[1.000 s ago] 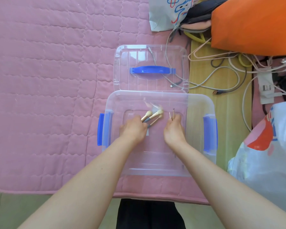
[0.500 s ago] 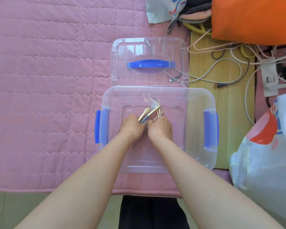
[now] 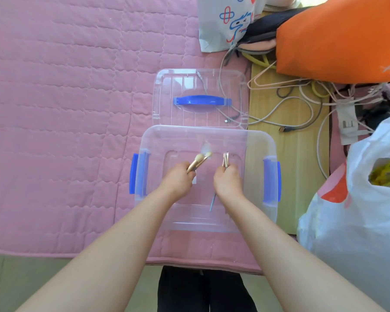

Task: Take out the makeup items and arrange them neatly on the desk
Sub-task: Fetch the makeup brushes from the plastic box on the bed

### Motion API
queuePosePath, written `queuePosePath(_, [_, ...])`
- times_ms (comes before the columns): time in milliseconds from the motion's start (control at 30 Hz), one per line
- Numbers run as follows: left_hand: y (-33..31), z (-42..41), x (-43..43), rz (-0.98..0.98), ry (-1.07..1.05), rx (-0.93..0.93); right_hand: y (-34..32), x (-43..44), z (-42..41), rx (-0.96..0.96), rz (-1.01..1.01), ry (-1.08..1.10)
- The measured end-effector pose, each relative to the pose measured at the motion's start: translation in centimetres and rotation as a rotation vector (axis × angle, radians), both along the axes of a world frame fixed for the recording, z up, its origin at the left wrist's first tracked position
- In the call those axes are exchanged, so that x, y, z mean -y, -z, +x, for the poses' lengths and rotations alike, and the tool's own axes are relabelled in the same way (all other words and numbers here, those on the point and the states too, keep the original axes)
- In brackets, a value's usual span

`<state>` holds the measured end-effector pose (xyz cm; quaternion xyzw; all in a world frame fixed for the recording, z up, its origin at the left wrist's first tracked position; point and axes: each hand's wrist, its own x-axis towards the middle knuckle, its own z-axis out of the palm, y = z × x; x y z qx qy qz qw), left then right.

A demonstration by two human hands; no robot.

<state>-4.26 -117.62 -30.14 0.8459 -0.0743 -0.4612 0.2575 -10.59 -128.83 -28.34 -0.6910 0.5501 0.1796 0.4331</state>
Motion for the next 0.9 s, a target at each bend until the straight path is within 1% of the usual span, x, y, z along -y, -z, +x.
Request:
queuePosePath(167, [-5.2, -1.4, -0.3, -0.117, -0.185, 0.059, -3.2, -0.2, -1.5, 0.171, 0.160, 0.033])
queuePosePath(333, [-13.1, -4.2, -0.8, -0.207, -0.355, 0.088, -12.1, -0.2, -3.6, 0.260, 0.333, 0.111])
queuePosePath(400, [-16.4, -5.5, -0.8, -0.253, -0.451, 0.054, -16.2, -0.2, -4.6, 0.289, 0.415, 0.121])
queuePosePath(533, [-22.5, -8.5, -0.9, -0.355, -0.621, -0.020, -22.5, 0.0, -7.1, 0.337, 0.504, 0.030])
queuePosePath(633, [-26.6, -10.8, -1.5, -0.403, -0.698, -0.003, -26.5, 0.2, -9.0, 0.385, 0.556, -0.024])
queuePosePath(700, [-29.6, -12.9, -2.2, -0.438, -0.788, 0.014, -29.2, 0.1, -10.4, 0.395, 0.581, -0.101])
queuePosePath(833, [-34.4, -17.2, -3.3, -0.511, -0.984, 0.048, -33.5, -1.1, -12.9, 0.378, 0.589, -0.205])
queuePosePath(900, [-36.0, -19.3, -4.3, -0.519, -1.019, 0.066, -35.0, -1.9, -14.0, 0.386, 0.576, -0.274])
